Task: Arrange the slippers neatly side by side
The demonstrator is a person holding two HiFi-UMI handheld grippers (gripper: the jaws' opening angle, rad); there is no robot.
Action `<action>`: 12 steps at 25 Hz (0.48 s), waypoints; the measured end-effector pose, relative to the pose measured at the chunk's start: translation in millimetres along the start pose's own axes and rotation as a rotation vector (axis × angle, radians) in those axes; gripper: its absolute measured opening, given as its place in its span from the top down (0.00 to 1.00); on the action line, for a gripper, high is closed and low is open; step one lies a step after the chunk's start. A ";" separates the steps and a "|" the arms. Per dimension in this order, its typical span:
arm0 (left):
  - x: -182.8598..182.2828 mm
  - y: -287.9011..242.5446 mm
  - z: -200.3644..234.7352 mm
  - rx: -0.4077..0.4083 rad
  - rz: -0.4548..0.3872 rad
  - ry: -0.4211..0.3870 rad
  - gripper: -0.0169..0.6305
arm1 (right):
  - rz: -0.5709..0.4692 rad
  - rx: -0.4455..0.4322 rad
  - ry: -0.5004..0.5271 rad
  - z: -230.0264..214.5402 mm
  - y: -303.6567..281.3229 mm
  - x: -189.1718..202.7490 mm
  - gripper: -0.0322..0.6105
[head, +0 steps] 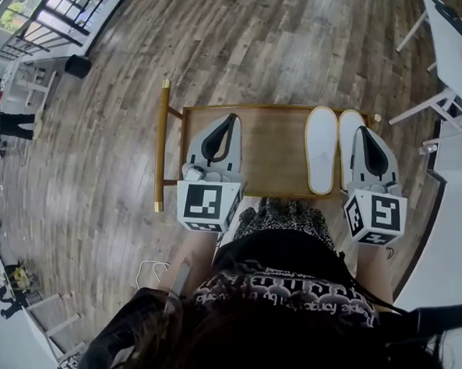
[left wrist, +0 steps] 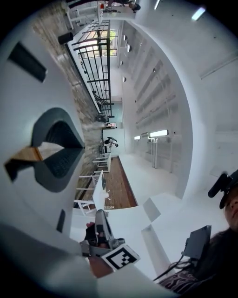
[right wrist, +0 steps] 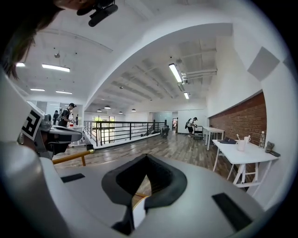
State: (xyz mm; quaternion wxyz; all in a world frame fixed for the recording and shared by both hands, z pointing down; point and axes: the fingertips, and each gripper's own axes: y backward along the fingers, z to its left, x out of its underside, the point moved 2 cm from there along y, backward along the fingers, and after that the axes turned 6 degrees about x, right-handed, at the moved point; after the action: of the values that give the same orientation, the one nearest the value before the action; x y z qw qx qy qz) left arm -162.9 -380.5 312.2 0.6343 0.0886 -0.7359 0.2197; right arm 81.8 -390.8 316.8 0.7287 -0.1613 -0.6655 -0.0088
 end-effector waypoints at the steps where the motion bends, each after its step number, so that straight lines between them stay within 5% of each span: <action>1: -0.6 0.2 3.2 -0.007 -0.003 0.007 0.97 | -0.010 -0.002 0.002 1.6 -1.0 -3.3 0.95; 12: -11.1 -0.7 14.8 -0.056 -0.028 0.012 0.97 | -0.015 0.002 0.040 6.3 -7.4 -15.0 0.95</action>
State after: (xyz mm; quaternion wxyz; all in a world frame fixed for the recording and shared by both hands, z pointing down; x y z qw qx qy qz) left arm -173.9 -389.2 300.1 0.6439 0.0798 -0.7367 0.1905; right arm 72.3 -399.3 304.3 0.7420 -0.1552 -0.6520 -0.0167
